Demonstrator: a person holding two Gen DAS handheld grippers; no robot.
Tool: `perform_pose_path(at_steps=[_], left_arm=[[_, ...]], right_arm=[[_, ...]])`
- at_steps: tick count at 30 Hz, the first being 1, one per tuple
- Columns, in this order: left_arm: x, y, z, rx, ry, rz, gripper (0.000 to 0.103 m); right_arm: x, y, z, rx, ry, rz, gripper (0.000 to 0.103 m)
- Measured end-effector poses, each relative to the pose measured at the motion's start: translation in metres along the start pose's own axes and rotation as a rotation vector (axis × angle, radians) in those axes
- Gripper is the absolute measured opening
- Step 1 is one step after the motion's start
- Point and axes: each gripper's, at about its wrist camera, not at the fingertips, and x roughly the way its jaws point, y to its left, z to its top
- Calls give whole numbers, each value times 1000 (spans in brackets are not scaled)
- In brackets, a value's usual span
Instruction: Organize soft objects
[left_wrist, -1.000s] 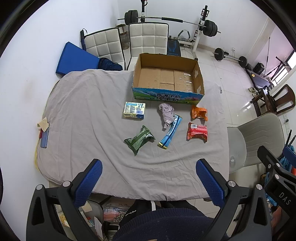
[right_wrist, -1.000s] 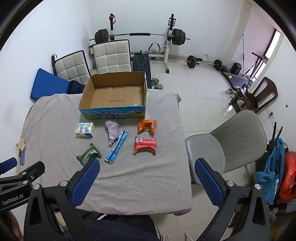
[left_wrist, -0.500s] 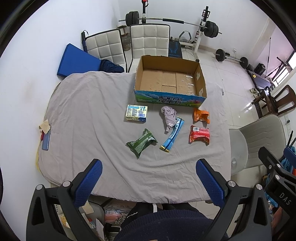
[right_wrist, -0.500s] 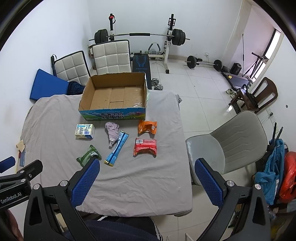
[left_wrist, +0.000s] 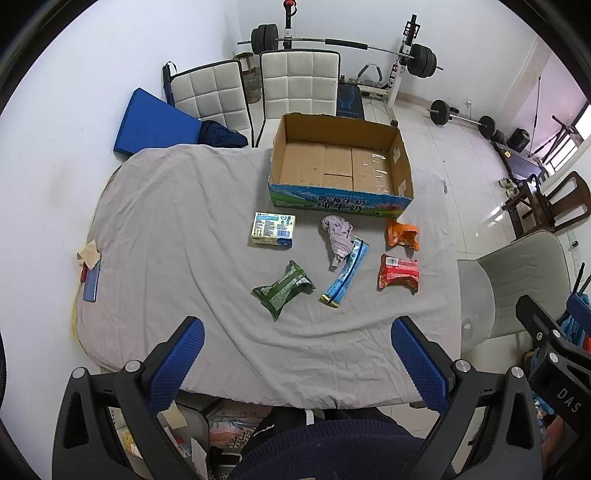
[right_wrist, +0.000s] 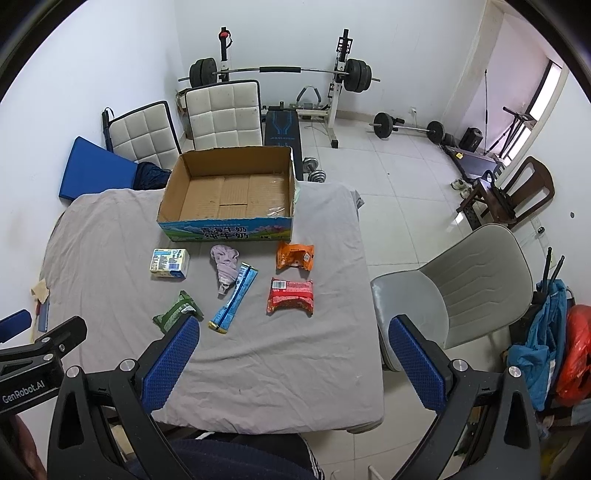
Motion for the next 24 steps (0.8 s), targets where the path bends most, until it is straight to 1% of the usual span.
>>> perform_pose_path(at_steps=[24], left_arm=[[-3, 1, 5, -1, -12, 1, 103]], right_arm=[[-5, 2, 1, -7, -11, 12, 103]])
